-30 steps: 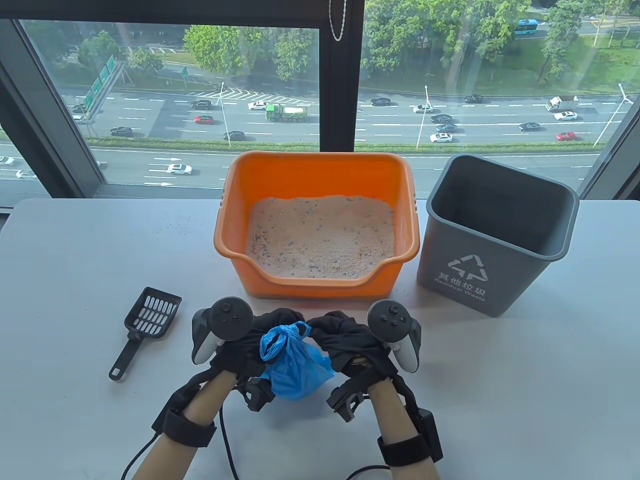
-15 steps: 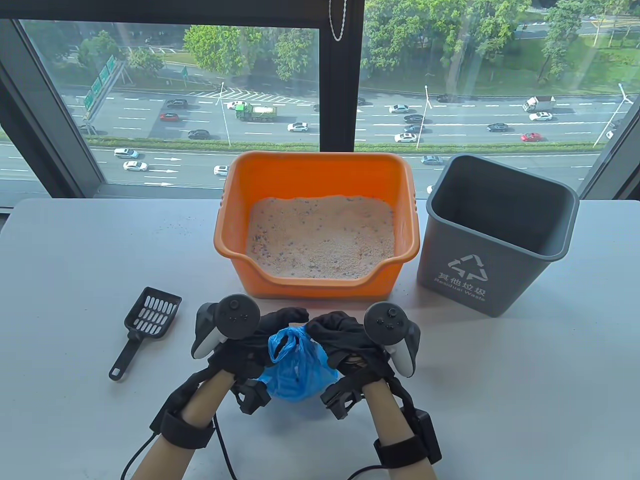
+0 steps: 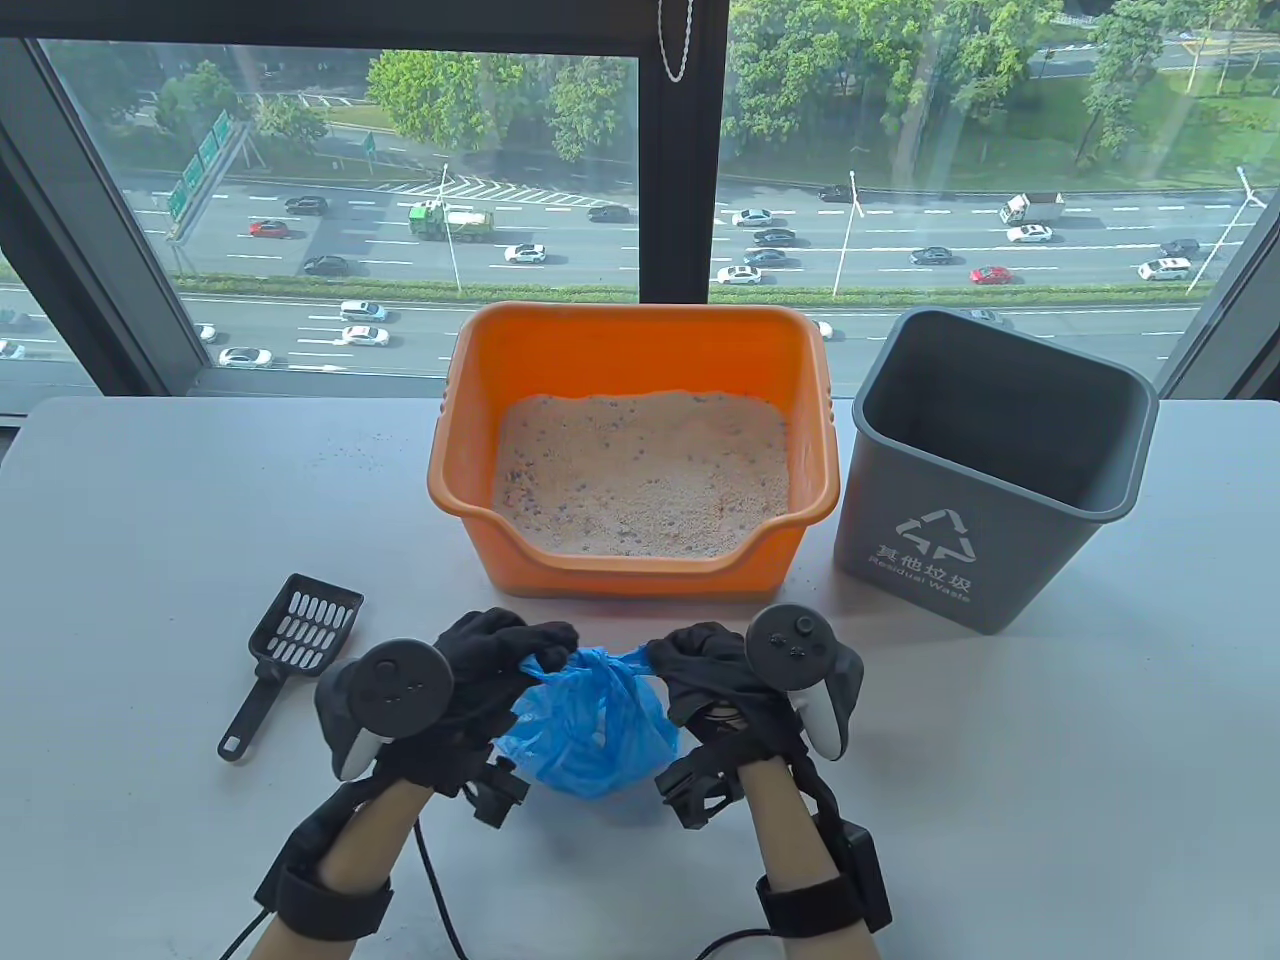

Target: Scoop cat litter

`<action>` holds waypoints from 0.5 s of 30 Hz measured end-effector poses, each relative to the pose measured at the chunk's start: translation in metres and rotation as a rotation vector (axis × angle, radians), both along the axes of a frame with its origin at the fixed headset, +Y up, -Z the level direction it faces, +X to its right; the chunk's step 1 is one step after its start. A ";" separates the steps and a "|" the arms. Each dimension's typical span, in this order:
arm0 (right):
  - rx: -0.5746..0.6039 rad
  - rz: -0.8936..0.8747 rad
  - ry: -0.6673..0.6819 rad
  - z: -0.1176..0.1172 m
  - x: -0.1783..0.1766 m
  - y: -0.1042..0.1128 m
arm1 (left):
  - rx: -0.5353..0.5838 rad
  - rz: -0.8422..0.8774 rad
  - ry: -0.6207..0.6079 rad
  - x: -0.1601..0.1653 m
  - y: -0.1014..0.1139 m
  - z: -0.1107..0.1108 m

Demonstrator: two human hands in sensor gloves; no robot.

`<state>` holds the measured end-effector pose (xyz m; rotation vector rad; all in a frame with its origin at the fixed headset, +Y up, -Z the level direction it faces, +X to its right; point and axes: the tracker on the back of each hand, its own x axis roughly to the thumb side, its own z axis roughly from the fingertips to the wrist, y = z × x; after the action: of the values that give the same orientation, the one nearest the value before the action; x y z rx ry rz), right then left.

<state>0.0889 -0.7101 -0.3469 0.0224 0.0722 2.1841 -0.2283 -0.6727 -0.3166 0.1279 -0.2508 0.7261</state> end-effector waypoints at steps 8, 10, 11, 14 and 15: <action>-0.093 0.246 -0.129 -0.003 0.012 -0.021 | -0.180 -0.224 0.054 -0.024 -0.030 0.021; -0.063 0.249 -0.144 -0.002 0.014 -0.020 | -0.159 -0.258 0.054 -0.019 -0.032 0.021; -0.044 0.262 -0.157 0.000 0.016 -0.019 | -0.126 -0.288 0.050 -0.016 -0.031 0.022; 0.026 0.230 -0.201 0.005 0.018 -0.012 | -0.001 -0.430 0.087 -0.008 -0.028 0.024; 0.055 0.251 -0.199 0.009 0.017 -0.005 | 0.016 -0.499 0.125 -0.007 -0.027 0.024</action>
<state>0.1056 -0.7155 -0.3382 -0.1814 -0.1029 2.4266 -0.2352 -0.6993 -0.2929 0.1195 -0.1590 0.2194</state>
